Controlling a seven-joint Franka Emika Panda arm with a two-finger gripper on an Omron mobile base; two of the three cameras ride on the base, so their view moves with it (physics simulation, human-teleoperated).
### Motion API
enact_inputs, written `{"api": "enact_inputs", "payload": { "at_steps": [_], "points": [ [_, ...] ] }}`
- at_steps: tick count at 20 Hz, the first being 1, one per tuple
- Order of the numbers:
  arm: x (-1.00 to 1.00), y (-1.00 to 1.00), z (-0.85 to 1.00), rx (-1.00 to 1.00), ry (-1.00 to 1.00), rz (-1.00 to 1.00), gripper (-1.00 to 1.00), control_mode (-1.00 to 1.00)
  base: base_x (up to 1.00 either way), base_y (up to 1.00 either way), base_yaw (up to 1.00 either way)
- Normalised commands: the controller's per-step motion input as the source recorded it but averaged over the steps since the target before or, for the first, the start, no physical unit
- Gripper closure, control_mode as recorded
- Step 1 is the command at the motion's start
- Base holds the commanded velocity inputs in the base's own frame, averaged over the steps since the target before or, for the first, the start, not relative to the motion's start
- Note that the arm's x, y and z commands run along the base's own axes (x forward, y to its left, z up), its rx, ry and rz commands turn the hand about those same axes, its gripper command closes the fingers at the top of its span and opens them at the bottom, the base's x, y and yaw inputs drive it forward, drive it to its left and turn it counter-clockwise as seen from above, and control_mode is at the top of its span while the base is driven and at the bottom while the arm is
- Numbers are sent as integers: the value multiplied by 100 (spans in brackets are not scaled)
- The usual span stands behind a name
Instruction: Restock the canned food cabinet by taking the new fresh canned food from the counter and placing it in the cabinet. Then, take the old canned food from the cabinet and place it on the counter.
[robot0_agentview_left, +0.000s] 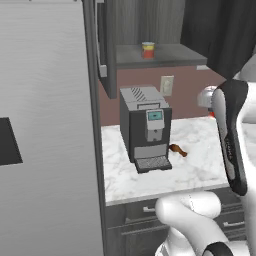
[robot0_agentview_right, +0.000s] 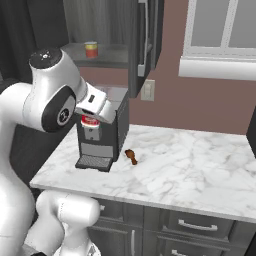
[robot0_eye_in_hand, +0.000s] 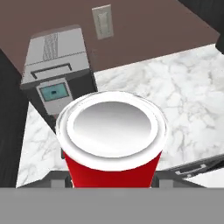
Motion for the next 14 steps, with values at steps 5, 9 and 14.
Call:
{"api": "enact_inputs", "payload": {
  "at_steps": [5, 9, 14],
  "points": [
    [-100, -56, -96, 1, 14, 18, 100, -100, 0, 0, 0],
    [-84, -100, -39, 9, 2, 22, 100, -100, 0, 0, 0],
    [-19, -100, -10, 5, 0, 24, 100, -100, 0, 0, 0]
  ]
}}
